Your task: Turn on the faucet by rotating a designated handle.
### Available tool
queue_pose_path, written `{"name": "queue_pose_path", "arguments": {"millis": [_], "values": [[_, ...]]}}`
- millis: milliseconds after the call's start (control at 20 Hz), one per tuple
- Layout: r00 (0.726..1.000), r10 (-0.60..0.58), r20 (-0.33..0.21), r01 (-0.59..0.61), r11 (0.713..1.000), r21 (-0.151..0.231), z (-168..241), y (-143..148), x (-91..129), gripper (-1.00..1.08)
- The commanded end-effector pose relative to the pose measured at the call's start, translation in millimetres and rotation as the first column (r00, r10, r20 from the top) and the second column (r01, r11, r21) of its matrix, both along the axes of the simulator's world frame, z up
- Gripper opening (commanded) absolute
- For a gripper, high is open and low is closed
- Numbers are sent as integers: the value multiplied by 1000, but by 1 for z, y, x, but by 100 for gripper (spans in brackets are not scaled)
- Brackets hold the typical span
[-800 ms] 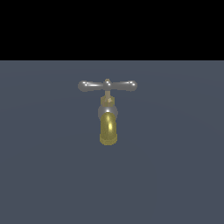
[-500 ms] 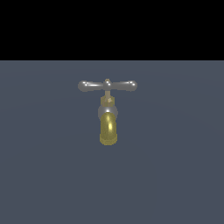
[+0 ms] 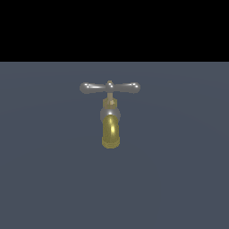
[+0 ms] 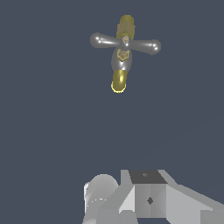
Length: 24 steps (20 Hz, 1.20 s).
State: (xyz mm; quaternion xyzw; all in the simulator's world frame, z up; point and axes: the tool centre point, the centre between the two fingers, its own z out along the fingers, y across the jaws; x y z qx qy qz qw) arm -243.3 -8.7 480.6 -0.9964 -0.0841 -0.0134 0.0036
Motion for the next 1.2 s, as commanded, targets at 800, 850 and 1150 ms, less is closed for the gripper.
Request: {"name": "queue_pose_path", "arguments": {"millis": [800,850,1150], "values": [[921,390,-7,-390,921,-8,-81,-51,45,-100],[912,411,-8,-411,912,-9,-86,-53,48,-100],[846,533,-11,-533,846,-11,-114,-66,69,-100]]}}
